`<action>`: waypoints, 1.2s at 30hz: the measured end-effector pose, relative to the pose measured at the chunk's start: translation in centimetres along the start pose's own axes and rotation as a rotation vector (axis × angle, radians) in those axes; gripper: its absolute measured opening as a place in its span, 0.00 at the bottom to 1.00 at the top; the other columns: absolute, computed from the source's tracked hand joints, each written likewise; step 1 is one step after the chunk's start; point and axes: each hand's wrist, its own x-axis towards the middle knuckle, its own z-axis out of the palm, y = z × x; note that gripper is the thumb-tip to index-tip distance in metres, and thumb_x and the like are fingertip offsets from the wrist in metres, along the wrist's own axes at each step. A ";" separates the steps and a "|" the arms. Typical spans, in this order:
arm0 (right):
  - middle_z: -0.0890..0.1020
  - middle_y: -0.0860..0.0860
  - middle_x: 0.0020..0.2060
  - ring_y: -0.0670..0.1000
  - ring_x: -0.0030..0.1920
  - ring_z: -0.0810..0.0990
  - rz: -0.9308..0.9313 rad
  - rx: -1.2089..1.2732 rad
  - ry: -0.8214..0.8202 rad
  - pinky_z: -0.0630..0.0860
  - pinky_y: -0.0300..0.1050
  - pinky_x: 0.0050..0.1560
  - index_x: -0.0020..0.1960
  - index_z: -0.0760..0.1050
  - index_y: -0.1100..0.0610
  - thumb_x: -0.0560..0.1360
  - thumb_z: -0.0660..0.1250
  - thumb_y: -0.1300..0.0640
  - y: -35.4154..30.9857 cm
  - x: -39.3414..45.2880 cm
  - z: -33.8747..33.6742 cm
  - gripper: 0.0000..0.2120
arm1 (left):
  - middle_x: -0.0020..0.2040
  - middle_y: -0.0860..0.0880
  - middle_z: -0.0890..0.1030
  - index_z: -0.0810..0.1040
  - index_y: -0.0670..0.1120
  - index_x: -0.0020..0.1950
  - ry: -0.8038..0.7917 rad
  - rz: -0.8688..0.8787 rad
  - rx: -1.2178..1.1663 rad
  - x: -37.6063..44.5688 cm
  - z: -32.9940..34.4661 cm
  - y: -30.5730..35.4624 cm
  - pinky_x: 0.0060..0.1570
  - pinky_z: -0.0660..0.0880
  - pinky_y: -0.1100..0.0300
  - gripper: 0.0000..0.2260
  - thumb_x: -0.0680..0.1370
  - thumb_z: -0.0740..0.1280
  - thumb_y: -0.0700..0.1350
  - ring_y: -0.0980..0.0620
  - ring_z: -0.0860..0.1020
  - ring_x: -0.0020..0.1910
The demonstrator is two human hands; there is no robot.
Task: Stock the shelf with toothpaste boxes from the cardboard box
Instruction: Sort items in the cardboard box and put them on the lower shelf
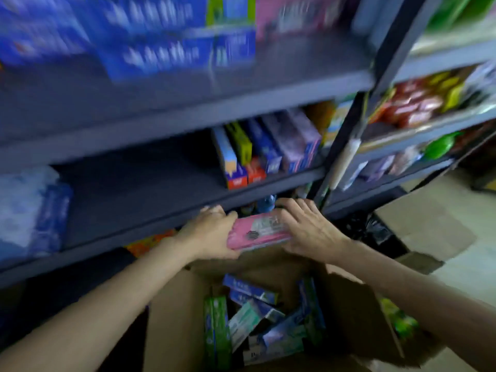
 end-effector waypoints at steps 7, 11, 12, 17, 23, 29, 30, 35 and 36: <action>0.72 0.54 0.62 0.56 0.63 0.67 0.058 -0.005 -0.128 0.65 0.49 0.62 0.71 0.61 0.56 0.67 0.70 0.38 1.8 1.4 -17.3 0.40 | 0.34 0.50 0.78 0.76 0.46 0.41 0.521 0.151 0.395 -6.2 -15.9 0.9 0.39 0.74 0.60 0.23 0.61 0.59 0.64 0.49 0.79 0.40; 0.72 0.48 0.62 0.53 0.61 0.64 0.040 -0.086 0.009 0.63 0.49 0.60 0.71 0.62 0.53 0.65 0.69 0.35 2.4 2.3 -23.4 0.41 | 0.35 0.51 0.78 0.76 0.47 0.41 0.655 0.088 0.491 -7.9 -21.3 1.4 0.42 0.62 0.60 0.23 0.56 0.71 0.62 0.50 0.77 0.42; 0.72 0.47 0.62 0.53 0.61 0.64 0.043 -0.127 0.058 0.63 0.49 0.60 0.71 0.63 0.52 0.65 0.67 0.33 2.6 2.6 -24.5 0.41 | 0.35 0.52 0.79 0.75 0.47 0.42 0.685 0.070 0.499 -7.9 -22.1 1.4 0.42 0.62 0.60 0.24 0.55 0.73 0.61 0.50 0.77 0.42; 0.81 0.51 0.44 0.53 0.46 0.72 -0.029 -0.449 0.380 0.76 0.43 0.39 0.50 0.81 0.55 0.62 0.68 0.34 2.5 4.9 -27.7 0.28 | 0.33 0.50 0.79 0.76 0.45 0.39 0.761 0.019 0.555 -6.9 -25.9 2.7 0.43 0.70 0.58 0.26 0.50 0.78 0.58 0.48 0.78 0.41; 0.79 0.57 0.40 0.59 0.21 0.73 0.190 -0.210 0.565 0.69 0.47 0.19 0.45 0.76 0.64 0.53 0.78 0.61 3.6 7.4 -29.3 0.23 | 0.64 0.47 0.72 0.65 0.43 0.66 0.800 -0.106 0.410 -3.4 -30.0 3.6 0.64 0.61 0.56 0.28 0.71 0.68 0.55 0.48 0.64 0.66; 0.79 0.62 0.43 0.57 0.17 0.71 0.309 -0.301 0.590 0.55 0.37 0.17 0.47 0.69 0.63 0.45 0.81 0.64 10.1 13.0 -30.1 0.34 | 0.75 0.47 0.56 0.52 0.43 0.75 0.859 -0.239 0.184 0.3 -31.0 2.3 0.72 0.53 0.55 0.31 0.78 0.58 0.56 0.50 0.55 0.74; 0.79 0.63 0.45 0.58 0.19 0.73 0.323 -0.289 0.575 0.57 0.37 0.18 0.48 0.70 0.63 0.47 0.80 0.65 10.9 13.9 -30.1 0.32 | 0.75 0.48 0.56 0.53 0.43 0.75 0.848 -0.246 0.178 0.7 -30.7 1.8 0.72 0.52 0.56 0.28 0.79 0.56 0.54 0.50 0.56 0.74; 0.78 0.61 0.51 0.56 0.20 0.74 0.375 -0.324 0.529 0.56 0.37 0.19 0.55 0.68 0.62 0.50 0.79 0.64 13.8 18.5 -29.7 0.36 | 0.73 0.51 0.60 0.58 0.45 0.74 0.808 -0.242 0.189 1.7 -30.0 -0.1 0.71 0.52 0.58 0.23 0.80 0.54 0.50 0.53 0.58 0.72; 0.75 0.61 0.57 0.57 0.26 0.78 0.389 -0.306 0.469 0.59 0.40 0.21 0.59 0.68 0.62 0.57 0.78 0.63 13.8 19.0 -29.9 0.34 | 0.73 0.51 0.60 0.58 0.45 0.74 0.800 -0.243 0.187 1.8 -30.0 -0.4 0.71 0.52 0.58 0.22 0.80 0.54 0.49 0.53 0.58 0.72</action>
